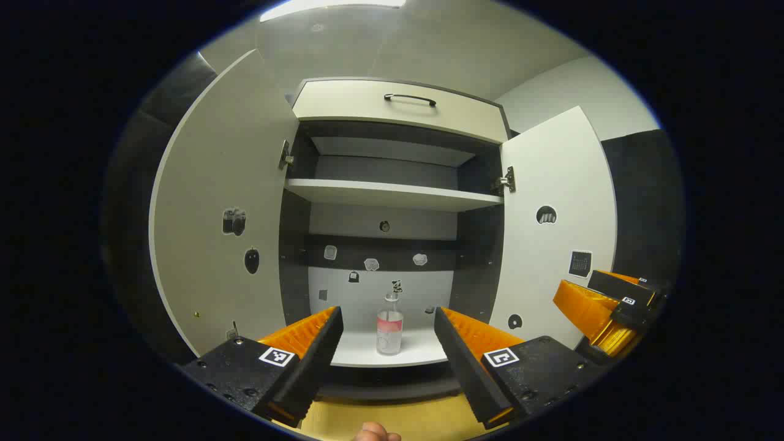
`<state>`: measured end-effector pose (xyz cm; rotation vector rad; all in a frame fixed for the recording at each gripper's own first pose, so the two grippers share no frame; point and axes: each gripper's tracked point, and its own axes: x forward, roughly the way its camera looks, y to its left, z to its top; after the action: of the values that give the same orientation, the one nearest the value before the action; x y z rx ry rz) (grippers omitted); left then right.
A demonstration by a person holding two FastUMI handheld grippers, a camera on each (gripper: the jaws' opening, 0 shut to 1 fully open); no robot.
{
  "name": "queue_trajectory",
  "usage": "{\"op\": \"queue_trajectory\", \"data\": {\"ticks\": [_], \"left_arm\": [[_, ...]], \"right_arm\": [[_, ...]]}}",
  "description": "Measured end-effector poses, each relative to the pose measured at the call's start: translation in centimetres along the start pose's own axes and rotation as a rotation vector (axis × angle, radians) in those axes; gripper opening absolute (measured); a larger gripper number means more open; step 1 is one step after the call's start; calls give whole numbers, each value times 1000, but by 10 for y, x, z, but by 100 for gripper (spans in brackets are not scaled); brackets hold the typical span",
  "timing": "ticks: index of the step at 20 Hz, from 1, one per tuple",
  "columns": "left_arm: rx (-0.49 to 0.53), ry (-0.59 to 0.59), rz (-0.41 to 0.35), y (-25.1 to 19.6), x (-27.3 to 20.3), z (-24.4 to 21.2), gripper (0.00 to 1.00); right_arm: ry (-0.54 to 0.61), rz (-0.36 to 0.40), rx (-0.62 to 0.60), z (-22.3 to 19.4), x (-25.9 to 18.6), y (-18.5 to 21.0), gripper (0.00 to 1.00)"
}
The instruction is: Grasp the bottle in the cabinet with the left hand and place it on the coaster, then close the right door with the right hand and the left door with the left hand.
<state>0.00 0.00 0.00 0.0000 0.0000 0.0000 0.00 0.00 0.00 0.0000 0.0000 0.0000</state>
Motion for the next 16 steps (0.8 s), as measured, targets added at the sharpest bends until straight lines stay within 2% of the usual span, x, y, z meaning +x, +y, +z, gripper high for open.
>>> {"op": "queue_trajectory", "data": {"ticks": [12, 16], "left_arm": [[-8, 34, 33, 5, 9, -10, 96], [3, 48, 33, 5, 25, -17, 96]], "right_arm": [[-12, -10, -26, 7, -3, -4, 96], [-12, -24, -38, 9, -3, -6, 96]]}}
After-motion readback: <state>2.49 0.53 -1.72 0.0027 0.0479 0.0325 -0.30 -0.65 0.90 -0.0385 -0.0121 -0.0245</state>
